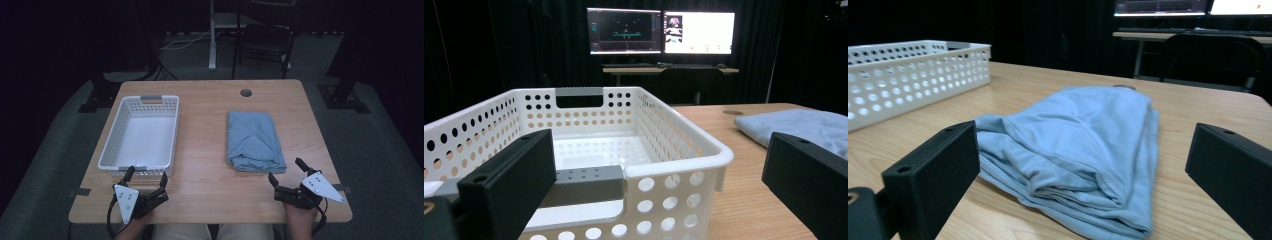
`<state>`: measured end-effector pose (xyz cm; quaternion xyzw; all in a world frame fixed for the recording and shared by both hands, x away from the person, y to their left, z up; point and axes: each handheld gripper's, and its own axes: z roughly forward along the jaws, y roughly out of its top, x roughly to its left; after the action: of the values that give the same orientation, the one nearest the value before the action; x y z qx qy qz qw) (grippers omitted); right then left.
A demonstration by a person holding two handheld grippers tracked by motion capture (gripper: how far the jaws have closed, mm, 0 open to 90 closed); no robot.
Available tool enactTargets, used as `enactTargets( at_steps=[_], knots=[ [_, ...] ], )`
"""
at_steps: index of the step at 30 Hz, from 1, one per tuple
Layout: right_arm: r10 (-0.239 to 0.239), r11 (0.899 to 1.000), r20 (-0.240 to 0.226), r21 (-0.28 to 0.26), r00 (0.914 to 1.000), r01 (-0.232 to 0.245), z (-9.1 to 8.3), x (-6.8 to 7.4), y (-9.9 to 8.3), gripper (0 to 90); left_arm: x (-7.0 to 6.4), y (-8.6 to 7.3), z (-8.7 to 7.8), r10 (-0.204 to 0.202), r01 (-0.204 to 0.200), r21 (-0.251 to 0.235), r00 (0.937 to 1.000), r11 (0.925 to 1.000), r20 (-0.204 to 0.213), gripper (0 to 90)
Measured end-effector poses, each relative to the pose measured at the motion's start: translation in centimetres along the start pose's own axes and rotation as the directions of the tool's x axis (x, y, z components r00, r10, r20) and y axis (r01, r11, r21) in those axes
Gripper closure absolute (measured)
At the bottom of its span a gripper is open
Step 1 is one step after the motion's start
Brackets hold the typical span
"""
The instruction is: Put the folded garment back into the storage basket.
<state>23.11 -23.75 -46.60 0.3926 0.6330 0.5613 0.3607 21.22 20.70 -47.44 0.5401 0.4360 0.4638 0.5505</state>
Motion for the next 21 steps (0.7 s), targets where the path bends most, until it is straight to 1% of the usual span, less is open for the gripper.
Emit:
enactTargets(
  at_steps=[1,3,4,6,7,8,9,10,11,13,14,18,19,20,21],
  knots=[
    [0.006,1.000,-0.015,-0.006,0.9999,-0.006,-0.06,0.00,0.03,0.9,0.00,0.00,0.00,0.000,0.000,0.001,1.0000,1.0000,-0.001,2.1],
    [0.010,1.000,-0.013,-0.006,0.9999,-0.010,-0.09,0.02,0.02,0.9,0.00,0.00,0.00,0.000,0.000,0.000,1.0000,1.0000,-0.001,2.1],
    [0.014,1.000,-0.019,-0.006,0.9997,-0.014,-0.12,0.01,0.01,0.9,0.00,0.00,0.00,0.000,0.000,0.000,1.0000,1.0000,-0.001,2.1],
    [0.034,0.999,-0.039,-0.001,0.9986,-0.034,-0.14,-0.14,0.00,0.9,0.01,-0.01,-0.02,0.000,0.000,-0.002,1.0000,1.0000,0.000,2.1],
    [0.044,0.999,-0.041,0.001,0.9982,-0.044,-0.16,-0.17,0.01,0.9,0.02,-0.01,-0.05,0.001,-0.001,-0.001,1.0000,1.0000,0.000,2.1],
    [0.054,0.999,-0.033,0.001,0.9980,-0.054,-0.24,-0.17,0.01,0.9,0.03,-0.01,-0.06,0.002,-0.002,-0.003,1.0000,1.0000,-0.001,2.1],
    [0.070,0.998,-0.048,0.000,0.9964,-0.070,-0.29,-0.21,0.04,0.9,0.03,-0.02,-0.08,0.001,-0.001,-0.004,1.0000,1.0000,-0.001,2.1],
    [0.085,0.996,-0.051,0.005,0.9950,-0.085,-0.27,-0.26,0.06,0.9,0.03,-0.02,-0.09,0.001,-0.001,-0.005,1.0000,1.0000,-0.002,2.1],
    [0.085,0.996,-0.051,0.005,0.9950,-0.085,-0.27,-0.26,0.06,0.9,0.03,-0.02,-0.09,0.001,-0.001,-0.005,1.0000,1.0000,-0.002,2.1],
    [0.063,0.998,-0.037,0.013,0.9973,-0.063,-0.15,-0.11,0.05,0.9,0.03,-0.02,-0.10,0.001,-0.001,-0.006,1.0000,1.0000,-0.001,2.2],
    [0.056,0.998,-0.038,0.021,0.9978,-0.055,-0.10,-0.04,0.06,1.0,0.03,-0.02,-0.10,0.001,-0.001,-0.005,1.0000,1.0000,-0.001,2.1],
    [0.039,0.998,-0.027,0.040,0.9989,-0.038,0.07,0.16,0.10,1.4,0.00,-0.01,-0.02,0.000,0.000,-0.001,1.0000,1.0000,-0.001,2.1],
    [0.042,0.998,-0.032,0.045,0.9986,-0.041,0.05,0.16,0.12,2.5,-0.03,0.01,0.02,0.003,-0.003,0.005,1.0000,1.0000,-0.003,2.1],
    [0.054,0.998,-0.051,0.047,0.9972,-0.052,0.00,0.14,0.19,2.7,-0.03,0.02,0.03,0.003,-0.003,0.006,1.0000,1.0000,-0.003,2.2],
    [0.062,0.997,-0.061,0.049,0.9962,-0.059,-0.06,0.14,0.25,2.7,-0.01,0.01,0.01,0.003,-0.003,0.004,1.0000,1.0000,0.000,2.1]
  ],
)
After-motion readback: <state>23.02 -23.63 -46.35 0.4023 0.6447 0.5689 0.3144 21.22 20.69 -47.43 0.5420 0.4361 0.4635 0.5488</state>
